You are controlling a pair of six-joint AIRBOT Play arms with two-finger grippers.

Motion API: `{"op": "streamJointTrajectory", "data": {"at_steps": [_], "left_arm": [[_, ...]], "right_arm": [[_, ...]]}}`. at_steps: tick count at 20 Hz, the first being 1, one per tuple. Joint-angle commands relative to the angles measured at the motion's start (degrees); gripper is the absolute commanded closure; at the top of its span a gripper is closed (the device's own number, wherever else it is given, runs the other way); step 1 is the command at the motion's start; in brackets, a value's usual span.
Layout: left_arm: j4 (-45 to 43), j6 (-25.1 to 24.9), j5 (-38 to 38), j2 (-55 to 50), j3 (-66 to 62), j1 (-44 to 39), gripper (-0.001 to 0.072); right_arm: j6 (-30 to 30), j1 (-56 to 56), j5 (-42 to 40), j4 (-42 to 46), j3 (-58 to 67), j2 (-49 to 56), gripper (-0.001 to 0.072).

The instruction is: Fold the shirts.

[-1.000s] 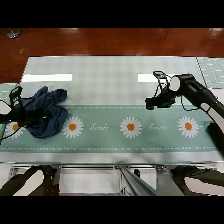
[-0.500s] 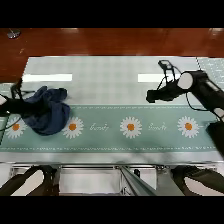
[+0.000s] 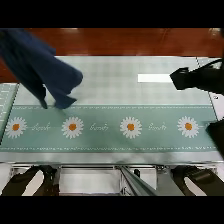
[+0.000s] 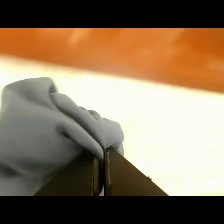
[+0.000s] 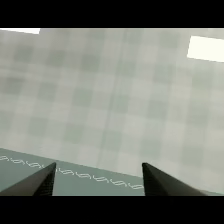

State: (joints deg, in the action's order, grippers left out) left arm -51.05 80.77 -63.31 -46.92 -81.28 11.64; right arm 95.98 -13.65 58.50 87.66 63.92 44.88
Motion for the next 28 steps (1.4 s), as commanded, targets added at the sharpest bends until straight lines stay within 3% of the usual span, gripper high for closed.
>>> {"op": "streamJointTrajectory", "data": {"at_steps": [1,4,8,13,16,21,22,23,24,28], "left_arm": [[2.6,0.1,4.5,0.5,-11.3,-7.1,0.0683],[2.7,0.1,10.6,-0.2,-13.1,-16.0,0.0683],[2.5,-0.2,12.2,-4.3,-11.2,-29.5,0.0683],[-1.2,0.8,21.9,-7.5,3.1,-45.9,0.0683],[-1.2,2.5,22.9,-11.8,12.4,-51.4,0.0683],[-0.9,2.9,22.1,-26.6,17.9,-58.2,0.0679],[0.0,2.9,22.1,-29.1,17.9,-58.9,0.0552],[0.7,3.2,22.1,-30.8,17.9,-58.9,0.0152],[0.5,3.7,20.1,-32.0,17.4,-57.9,0.0004],[-3.6,3.2,1.0,-30.4,13.3,-43.1,0.0005]], "right_arm": [[0.6,0.0,0.9,0.3,0.1,-7.6,0.009],[0.9,0.0,1.7,0.3,0.1,-11.3,0.009],[1.5,0.0,3.5,-0.2,0.1,-13.8,0.009],[2.1,0.0,6.0,-0.2,0.1,-13.9,0.009],[3.2,0.0,6.1,0.1,0.1,-13.9,0.009],[12.2,0.0,6.4,6.0,-4.6,-13.9,0.0089],[12.9,0.0,6.4,6.7,-6.3,-13.9,0.0089],[13.5,0.0,6.5,7.8,-7.6,-13.7,0.009],[13.6,0.0,7.3,10.1,-8.0,-13.0,0.0089],[9.6,10.8,9.5,14.0,-7.9,-10.1,0.0089]]}}
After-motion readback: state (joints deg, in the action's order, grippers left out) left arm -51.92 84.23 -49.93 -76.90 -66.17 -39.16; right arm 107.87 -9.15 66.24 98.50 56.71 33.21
